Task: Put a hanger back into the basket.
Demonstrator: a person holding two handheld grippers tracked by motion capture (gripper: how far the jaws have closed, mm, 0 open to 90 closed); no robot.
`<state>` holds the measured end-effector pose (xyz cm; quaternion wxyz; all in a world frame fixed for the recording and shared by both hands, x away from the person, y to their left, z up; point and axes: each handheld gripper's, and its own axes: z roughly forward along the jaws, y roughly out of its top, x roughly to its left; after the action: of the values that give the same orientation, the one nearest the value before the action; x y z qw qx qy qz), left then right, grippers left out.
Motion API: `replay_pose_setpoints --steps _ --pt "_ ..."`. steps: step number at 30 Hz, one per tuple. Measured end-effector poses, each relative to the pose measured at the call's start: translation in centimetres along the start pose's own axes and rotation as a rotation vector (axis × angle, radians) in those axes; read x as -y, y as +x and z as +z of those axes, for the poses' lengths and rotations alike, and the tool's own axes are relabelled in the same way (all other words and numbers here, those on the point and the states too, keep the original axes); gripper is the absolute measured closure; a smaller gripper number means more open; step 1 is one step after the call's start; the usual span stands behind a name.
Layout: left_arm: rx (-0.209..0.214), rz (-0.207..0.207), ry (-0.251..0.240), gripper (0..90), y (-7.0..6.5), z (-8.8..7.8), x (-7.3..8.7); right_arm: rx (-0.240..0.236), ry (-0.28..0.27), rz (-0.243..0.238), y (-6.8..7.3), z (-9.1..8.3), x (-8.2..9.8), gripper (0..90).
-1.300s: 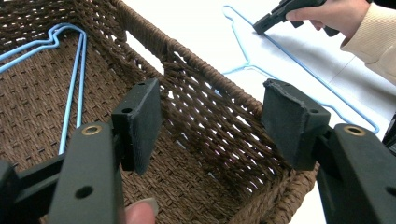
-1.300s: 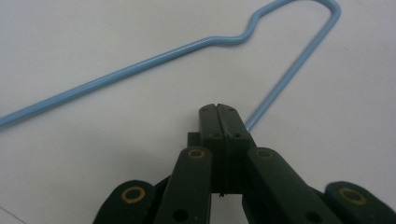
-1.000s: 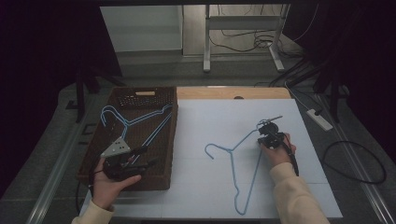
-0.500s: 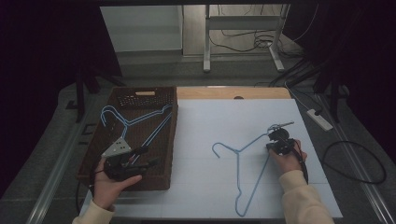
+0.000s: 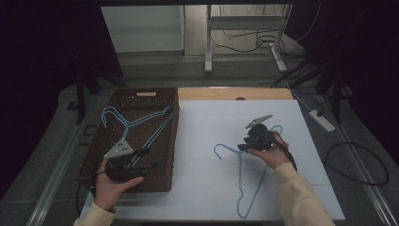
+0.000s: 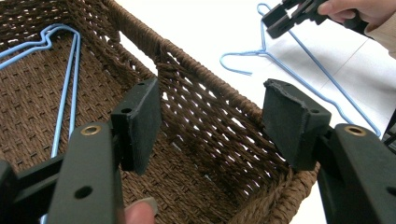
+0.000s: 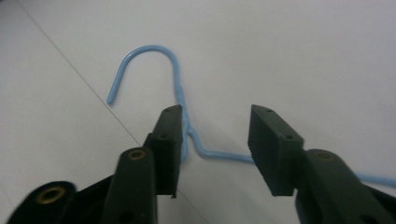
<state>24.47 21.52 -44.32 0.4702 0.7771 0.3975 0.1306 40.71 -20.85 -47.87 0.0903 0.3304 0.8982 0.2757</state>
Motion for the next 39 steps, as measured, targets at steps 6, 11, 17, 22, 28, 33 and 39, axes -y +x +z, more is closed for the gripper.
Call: replay_pose_setpoints --steps 6,11,17,22,28,33,39 --pt "0.002 0.003 0.004 37.4 0.0 0.0 0.0 -0.019 0.113 -0.057 0.6 2.3 -1.6 50.8" --pt "0.004 0.001 0.008 37.3 0.1 0.1 0.1 -0.025 0.222 -0.082 0.9 3.8 -2.4 59.9" --pt "0.006 0.0 0.013 37.2 0.2 0.2 0.1 0.0 0.315 -0.133 1.5 4.4 -3.3 69.5" --pt "0.008 0.01 0.003 37.2 -0.1 -0.1 -0.1 0.017 0.377 -0.183 2.6 4.7 -4.0 85.4" --pt "0.01 0.007 0.004 37.2 -0.1 0.0 0.0 0.027 0.33 -0.165 2.7 4.4 -3.5 86.3" --pt "0.01 0.01 0.006 37.2 -0.2 0.1 -0.1 0.037 0.248 -0.11 2.4 3.4 -2.8 86.2" --pt "0.015 0.015 0.007 37.2 -0.5 0.3 -0.2 0.04 0.151 -0.054 2.8 2.0 -2.8 86.3"
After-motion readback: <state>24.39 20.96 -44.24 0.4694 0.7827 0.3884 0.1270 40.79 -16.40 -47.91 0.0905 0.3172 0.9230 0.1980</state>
